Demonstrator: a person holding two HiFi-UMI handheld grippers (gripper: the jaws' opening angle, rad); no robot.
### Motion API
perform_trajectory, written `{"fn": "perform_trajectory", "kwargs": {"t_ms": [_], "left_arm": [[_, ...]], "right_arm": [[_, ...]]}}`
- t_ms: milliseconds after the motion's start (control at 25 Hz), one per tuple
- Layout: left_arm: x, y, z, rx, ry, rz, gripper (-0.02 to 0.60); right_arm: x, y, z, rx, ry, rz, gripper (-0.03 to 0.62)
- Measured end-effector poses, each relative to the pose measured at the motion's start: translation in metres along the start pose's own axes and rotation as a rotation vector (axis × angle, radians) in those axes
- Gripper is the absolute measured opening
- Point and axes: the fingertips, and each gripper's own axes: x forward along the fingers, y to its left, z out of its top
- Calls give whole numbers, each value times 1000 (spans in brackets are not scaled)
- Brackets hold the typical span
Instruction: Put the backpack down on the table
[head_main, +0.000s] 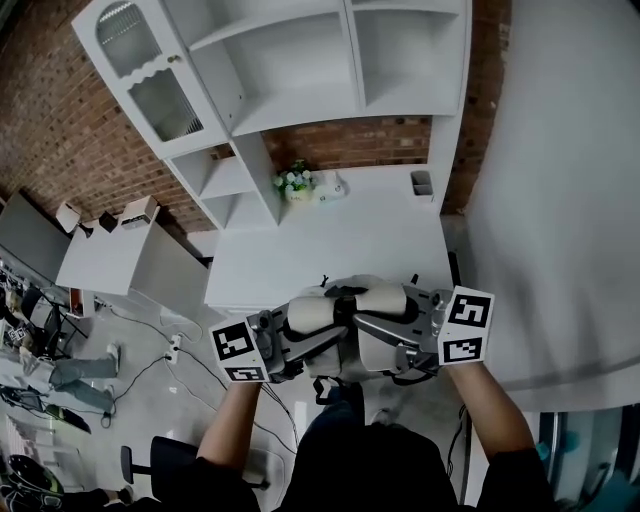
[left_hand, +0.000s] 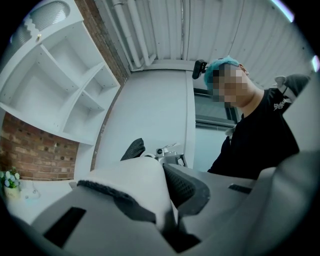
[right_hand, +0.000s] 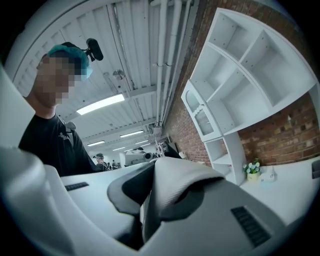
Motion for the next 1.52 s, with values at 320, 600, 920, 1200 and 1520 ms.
{"fn": "perform_trajectory", "kwargs": {"t_ms": [320, 600, 920, 1200, 1520], "left_arm": [[2, 14, -9, -25, 19, -65, 52], [-3, 67, 4, -25, 10, -81, 52], [-17, 101, 28, 8, 3, -129, 52], [-26, 124, 70, 9, -37, -171, 52], [-40, 173, 102, 98, -45, -200, 52]], "right_arm": [[-1, -16, -6, 17, -1, -46, 48], [16, -57, 8, 49, 19, -39, 48], [39, -86, 34, 30, 25, -24, 48], [61, -109, 72, 18, 17, -56, 48], [89, -146, 107, -77, -14, -55, 48]]}}
